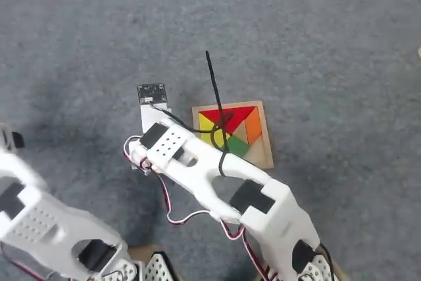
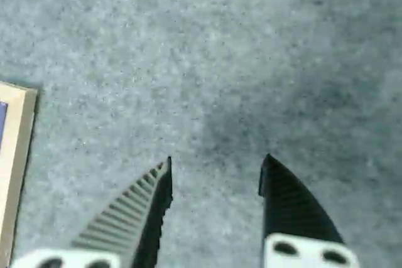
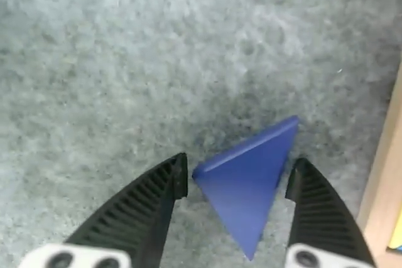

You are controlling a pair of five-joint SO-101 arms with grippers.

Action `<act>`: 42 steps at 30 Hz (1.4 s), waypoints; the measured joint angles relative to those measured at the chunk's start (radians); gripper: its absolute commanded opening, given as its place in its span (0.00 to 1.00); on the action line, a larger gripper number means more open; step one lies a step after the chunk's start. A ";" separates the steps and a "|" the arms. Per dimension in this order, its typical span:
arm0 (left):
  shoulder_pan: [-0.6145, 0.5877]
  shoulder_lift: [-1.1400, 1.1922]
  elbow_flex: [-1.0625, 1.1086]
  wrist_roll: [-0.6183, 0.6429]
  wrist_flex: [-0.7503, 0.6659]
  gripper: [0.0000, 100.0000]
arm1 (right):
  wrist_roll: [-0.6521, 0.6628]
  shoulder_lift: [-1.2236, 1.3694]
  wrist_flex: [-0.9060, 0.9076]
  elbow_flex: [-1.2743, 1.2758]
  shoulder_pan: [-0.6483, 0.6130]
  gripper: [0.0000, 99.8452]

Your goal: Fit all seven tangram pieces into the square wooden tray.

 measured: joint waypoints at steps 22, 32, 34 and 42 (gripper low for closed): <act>0.000 0.000 0.000 0.000 0.000 0.23 | 0.034 0.005 0.170 -0.049 0.012 0.17; 0.000 0.000 0.000 0.000 0.000 0.23 | 0.058 0.008 0.350 -0.089 0.044 0.17; 0.000 0.000 0.000 0.000 0.000 0.23 | 0.072 0.008 0.384 -0.115 0.051 0.17; 0.000 0.000 0.000 0.000 0.000 0.23 | 0.084 -0.080 0.417 -0.206 0.095 0.17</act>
